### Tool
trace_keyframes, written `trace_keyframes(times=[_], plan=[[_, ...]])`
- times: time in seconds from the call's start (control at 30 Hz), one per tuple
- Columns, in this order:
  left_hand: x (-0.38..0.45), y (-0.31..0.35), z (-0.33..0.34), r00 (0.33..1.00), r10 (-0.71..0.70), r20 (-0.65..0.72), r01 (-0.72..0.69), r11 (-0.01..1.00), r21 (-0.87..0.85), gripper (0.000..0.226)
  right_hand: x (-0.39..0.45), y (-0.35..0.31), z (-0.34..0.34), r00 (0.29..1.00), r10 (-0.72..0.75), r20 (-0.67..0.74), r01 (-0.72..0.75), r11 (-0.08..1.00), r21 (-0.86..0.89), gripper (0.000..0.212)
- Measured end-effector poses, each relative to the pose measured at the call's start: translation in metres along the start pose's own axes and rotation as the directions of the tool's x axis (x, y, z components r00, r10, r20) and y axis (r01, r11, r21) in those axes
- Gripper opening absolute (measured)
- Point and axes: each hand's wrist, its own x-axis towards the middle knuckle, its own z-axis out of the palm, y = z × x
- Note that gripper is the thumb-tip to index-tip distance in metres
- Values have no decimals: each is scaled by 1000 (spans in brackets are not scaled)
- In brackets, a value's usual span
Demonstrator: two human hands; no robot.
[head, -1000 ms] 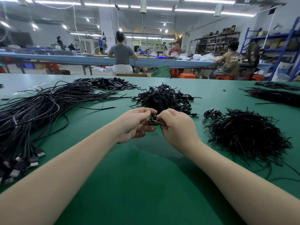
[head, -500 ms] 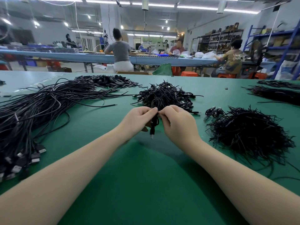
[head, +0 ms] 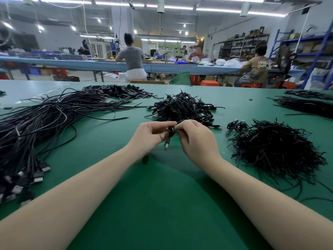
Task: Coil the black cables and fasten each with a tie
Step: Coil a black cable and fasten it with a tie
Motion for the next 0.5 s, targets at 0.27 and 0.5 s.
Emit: trace_keyframes(times=[0.27,0.5], plan=[[2,-3,5,997,44,-69,-38,996,80,10,1,-1,1,1000,-9,-22,8,999,-31,9],[3,17,4,821,-481,306,566,621,-543,28,5,7,-9,905,-424,39,403,822,-403,12]])
